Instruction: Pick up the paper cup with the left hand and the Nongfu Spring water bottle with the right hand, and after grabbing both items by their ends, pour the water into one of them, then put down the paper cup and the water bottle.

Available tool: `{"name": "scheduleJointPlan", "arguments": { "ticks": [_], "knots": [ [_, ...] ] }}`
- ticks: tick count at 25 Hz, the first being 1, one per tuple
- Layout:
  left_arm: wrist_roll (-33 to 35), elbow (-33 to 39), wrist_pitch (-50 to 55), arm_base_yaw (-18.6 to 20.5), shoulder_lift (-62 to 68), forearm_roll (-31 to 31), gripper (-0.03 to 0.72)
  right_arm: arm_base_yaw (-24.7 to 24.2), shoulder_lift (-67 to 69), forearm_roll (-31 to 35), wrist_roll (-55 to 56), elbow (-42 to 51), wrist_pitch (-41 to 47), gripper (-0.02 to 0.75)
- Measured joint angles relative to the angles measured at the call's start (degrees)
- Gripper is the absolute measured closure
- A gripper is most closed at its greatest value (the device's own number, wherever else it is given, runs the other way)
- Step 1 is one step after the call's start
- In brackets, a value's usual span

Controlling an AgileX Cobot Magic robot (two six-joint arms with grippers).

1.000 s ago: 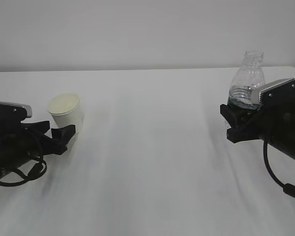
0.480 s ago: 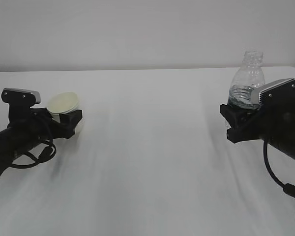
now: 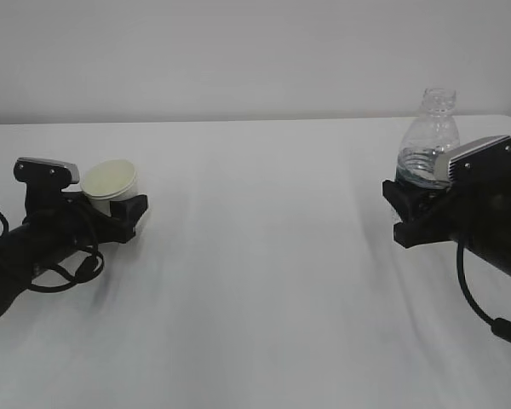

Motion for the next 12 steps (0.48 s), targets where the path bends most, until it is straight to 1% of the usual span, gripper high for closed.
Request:
{"name": "scheduleJointPlan", "arguments": {
  "ticks": [4, 12],
  "knots": [
    [0.0, -0.1, -0.1, 0.0, 0.6, 0.0, 0.106, 0.0, 0.0, 0.1, -0.1, 0.0, 0.0, 0.311],
    [0.0, -0.3, -1.5, 0.0, 0.8, 0.6, 0.183, 0.0, 0.0, 0.1, -0.1, 0.0, 0.0, 0.311]
  ]
}}
